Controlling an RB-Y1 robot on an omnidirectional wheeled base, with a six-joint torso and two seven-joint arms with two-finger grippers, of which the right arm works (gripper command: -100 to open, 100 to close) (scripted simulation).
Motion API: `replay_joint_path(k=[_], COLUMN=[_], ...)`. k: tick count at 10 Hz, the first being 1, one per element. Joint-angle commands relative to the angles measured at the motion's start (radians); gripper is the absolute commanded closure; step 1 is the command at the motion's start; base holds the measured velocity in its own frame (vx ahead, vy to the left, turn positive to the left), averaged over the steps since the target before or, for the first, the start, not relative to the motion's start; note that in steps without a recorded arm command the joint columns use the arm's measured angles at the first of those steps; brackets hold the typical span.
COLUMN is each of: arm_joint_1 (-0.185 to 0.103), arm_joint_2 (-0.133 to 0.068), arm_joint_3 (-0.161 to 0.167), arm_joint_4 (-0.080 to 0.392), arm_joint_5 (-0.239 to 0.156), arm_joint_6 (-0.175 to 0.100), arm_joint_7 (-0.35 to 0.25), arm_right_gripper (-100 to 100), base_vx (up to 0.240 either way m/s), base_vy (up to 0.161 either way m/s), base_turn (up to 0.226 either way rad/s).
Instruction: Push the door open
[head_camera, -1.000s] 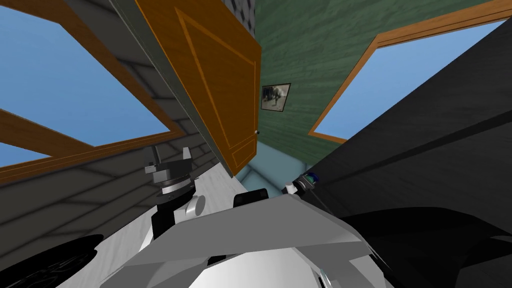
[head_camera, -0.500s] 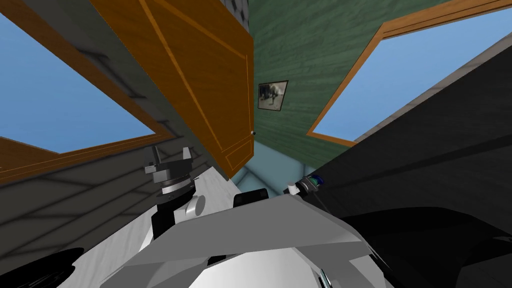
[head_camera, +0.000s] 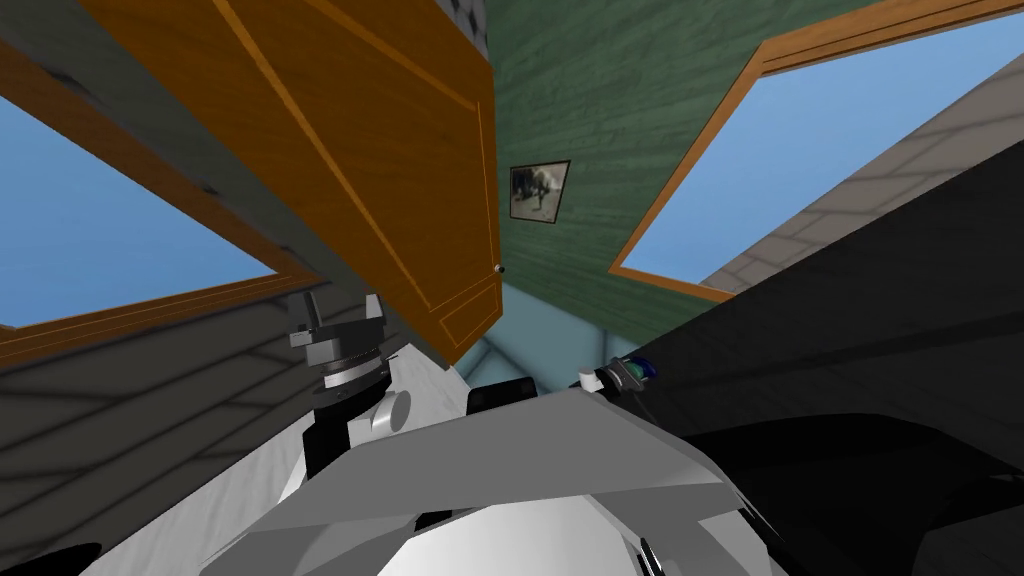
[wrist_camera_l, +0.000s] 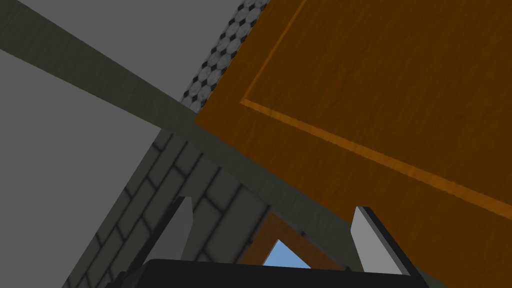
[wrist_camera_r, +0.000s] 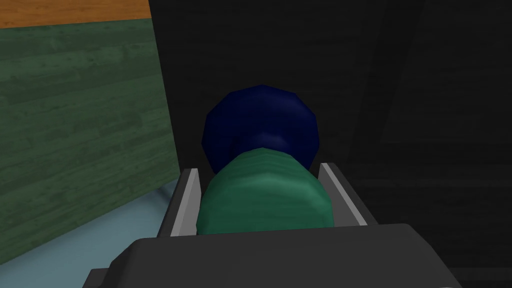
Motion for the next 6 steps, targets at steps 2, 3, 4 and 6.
replay_joint_path(k=[2,3,4,6], arm_joint_1=[0.007,0.011,0.015,0.021], arm_joint_2=[-0.019,-0.022,-0.024,-0.028], arm_joint_3=[-0.035,-0.047,-0.060,-0.077], arm_joint_4=[0.028,0.030,0.032,0.035], arm_joint_5=[-0.028,-0.040,-0.052,-0.068], arm_joint_6=[-0.020,-0.025,-0.031,-0.038], arm_joint_7=[-0.008,-0.007,-0.005,-0.003], arm_right_gripper=[100,100,100,100], base_vx=[0.151,0.128,0.153,0.141], base_vy=[-0.142,-0.162,-0.191,-0.154], base_turn=[-0.077,-0.057,-0.060,-0.058])
